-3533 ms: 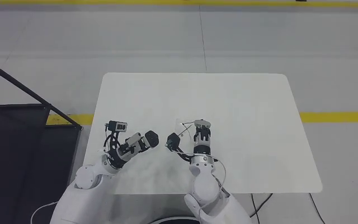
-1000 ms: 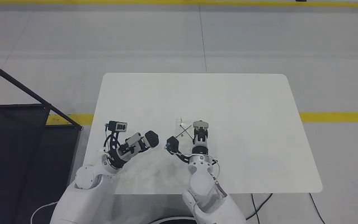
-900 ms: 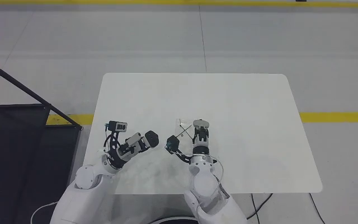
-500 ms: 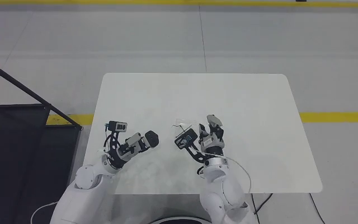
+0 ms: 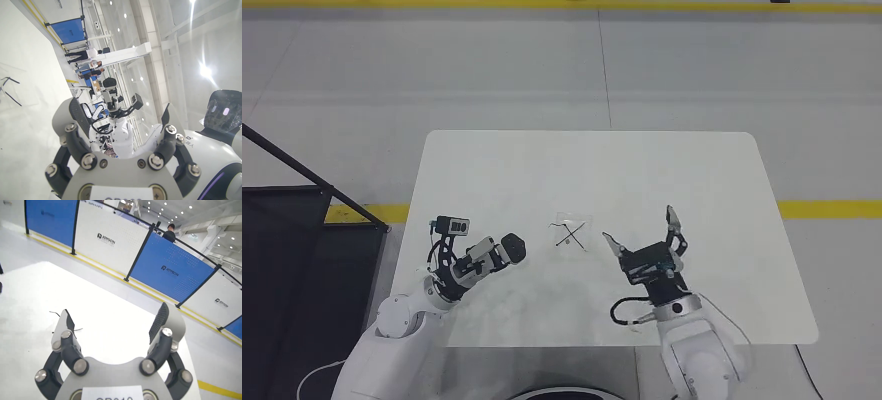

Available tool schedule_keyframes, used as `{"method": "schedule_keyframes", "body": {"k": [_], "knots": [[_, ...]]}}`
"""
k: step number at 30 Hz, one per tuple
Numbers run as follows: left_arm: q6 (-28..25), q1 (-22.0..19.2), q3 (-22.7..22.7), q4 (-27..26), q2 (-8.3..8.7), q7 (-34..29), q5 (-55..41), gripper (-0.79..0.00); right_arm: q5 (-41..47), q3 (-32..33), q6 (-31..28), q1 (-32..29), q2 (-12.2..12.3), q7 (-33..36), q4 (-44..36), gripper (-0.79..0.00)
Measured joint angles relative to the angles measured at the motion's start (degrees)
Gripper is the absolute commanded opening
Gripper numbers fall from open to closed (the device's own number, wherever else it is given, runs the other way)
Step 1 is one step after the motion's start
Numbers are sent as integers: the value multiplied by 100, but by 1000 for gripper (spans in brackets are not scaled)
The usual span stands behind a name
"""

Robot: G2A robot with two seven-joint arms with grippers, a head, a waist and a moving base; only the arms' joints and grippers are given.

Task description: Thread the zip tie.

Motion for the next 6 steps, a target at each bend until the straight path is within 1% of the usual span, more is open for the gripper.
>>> {"method": "schedule_keyframes", "body": {"k": [4, 6], "knots": [[0, 0, 0, 0, 0, 0, 0, 0, 765, 504, -301, -115, 62, -544, -24, 0], [0, 0, 0, 0, 0, 0, 0, 0, 878, 735, -479, -138, 101, -711, -93, -1]]}}
